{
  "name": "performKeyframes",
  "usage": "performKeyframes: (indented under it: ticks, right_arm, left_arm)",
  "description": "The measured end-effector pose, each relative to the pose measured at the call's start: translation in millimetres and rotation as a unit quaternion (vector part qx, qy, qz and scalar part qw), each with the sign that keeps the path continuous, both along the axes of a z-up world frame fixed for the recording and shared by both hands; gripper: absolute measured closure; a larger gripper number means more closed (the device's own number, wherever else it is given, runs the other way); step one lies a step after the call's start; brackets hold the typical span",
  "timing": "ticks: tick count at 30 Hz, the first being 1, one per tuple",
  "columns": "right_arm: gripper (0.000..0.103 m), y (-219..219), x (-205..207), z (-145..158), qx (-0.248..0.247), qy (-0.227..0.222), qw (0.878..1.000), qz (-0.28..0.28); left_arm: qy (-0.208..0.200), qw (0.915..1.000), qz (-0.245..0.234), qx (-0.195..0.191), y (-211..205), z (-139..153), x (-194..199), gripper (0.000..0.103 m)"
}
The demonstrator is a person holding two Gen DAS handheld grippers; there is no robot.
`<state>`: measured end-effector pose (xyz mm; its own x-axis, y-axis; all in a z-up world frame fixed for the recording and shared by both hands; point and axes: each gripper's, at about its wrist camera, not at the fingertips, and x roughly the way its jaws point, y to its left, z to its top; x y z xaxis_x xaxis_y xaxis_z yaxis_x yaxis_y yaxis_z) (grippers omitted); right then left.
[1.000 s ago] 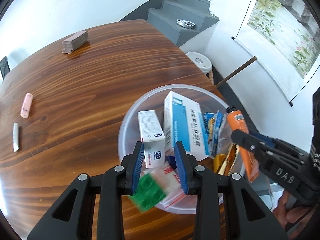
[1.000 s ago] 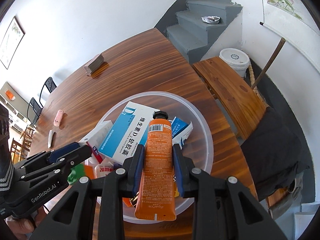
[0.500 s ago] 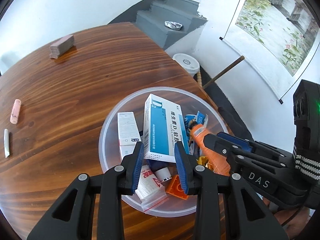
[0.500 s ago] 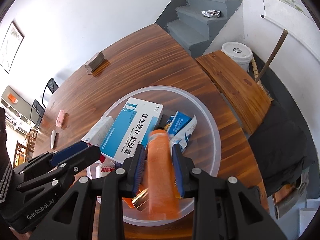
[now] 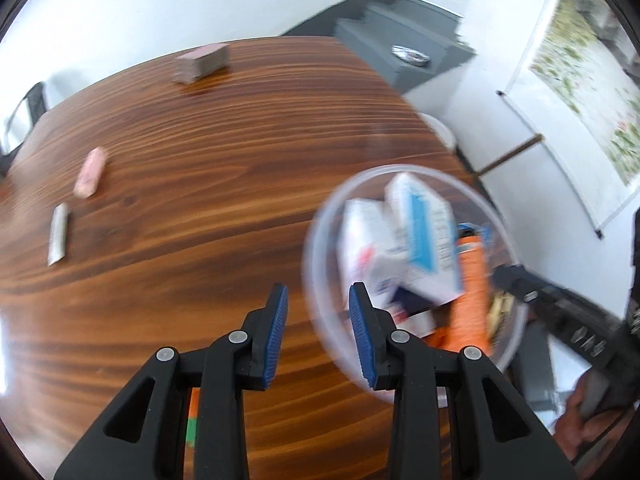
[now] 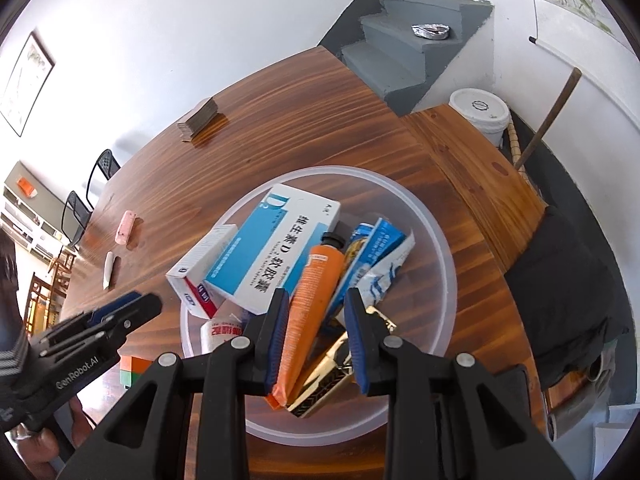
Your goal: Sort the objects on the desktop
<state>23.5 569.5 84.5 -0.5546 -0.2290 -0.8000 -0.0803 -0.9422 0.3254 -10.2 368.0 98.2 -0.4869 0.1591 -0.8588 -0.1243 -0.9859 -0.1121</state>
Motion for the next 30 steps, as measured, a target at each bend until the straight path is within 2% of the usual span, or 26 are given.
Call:
performKeyframes:
  ticks: [5,7,9,11,12,13,14,30]
  right_arm:
    - [0.070,-7,0,1,0.003,0.002,1.000,0.006]
    - [0.062,-10,1,2,0.003,0.004,1.000,0.007]
    - [0.044,-13,3,4,0.008,0.009,1.000,0.007]
    - [0.040,-16,5,7,0.016,0.018,1.000,0.009]
    - [0.040,-18,6,8,0.019,0.020,1.000,0.011]
    - [0.040,-19,6,9,0.020,0.021,1.000,0.012]
    - [0.040,-19,7,9,0.020,0.021,1.000,0.012]
    - [0.040,-21,15,10,0.021,0.022,0.999,0.014]
  left_arm:
    - [-0.008,0.9982,0.054,-0.025,-40,-13,22,0.068]
    - [-0.016,0.9962,0.080,-0.032,-55,-20,32,0.068]
    - [-0.022,0.9944,0.098,-0.033,-68,-25,39,0.068]
    - [-0.031,0.9927,0.111,-0.034,-78,-32,46,0.068]
    - [-0.033,0.9924,0.114,-0.032,-82,-35,50,0.064]
    - [-0.029,0.9920,0.119,-0.030,-87,-35,56,0.051]
    - [-0.030,0.9912,0.124,-0.035,-88,-36,59,0.044]
    - [-0.029,0.9942,0.102,-0.017,-86,-45,68,0.044]
